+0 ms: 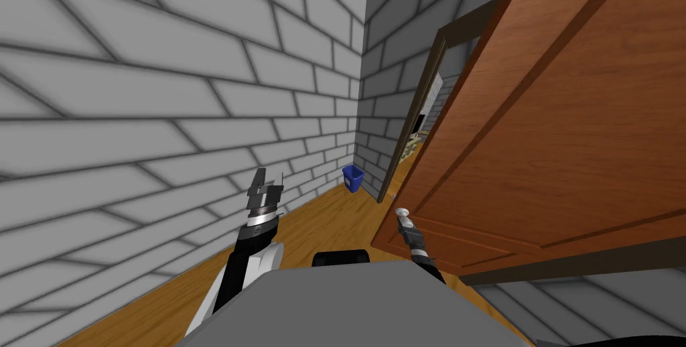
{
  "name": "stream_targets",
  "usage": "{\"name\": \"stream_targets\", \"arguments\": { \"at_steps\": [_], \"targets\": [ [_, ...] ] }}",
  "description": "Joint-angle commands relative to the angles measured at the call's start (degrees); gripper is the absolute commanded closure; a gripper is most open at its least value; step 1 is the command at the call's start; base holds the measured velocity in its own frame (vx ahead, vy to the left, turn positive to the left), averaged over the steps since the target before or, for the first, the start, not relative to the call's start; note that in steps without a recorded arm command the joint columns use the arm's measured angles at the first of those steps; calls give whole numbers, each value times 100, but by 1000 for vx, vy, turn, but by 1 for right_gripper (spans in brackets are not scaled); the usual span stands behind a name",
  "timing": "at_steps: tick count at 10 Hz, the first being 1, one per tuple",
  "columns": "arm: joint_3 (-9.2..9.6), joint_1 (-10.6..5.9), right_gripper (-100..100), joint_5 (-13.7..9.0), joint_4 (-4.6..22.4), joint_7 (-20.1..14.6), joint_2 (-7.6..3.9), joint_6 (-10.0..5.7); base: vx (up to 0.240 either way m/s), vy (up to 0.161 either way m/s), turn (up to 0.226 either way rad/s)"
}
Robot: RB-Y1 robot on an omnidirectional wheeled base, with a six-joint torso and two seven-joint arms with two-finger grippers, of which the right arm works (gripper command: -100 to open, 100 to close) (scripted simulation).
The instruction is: Pull the door open
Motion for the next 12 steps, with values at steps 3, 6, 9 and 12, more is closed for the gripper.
{"name": "stream_targets", "arguments": {
  "at_steps": [3,6,9,12],
  "targets": [
    [212,129,100,128,-48,-188,-168,-186,-197,-21,88],
    [393,214,100,238,-70,-347,-300,-343,-224,-25,89],
    [459,234,100,268,-6,-417,-343,-399,-134,-21,88],
    [578,267,100,334,86,-566,-449,-589,-189,-22,105]
  ]
}}
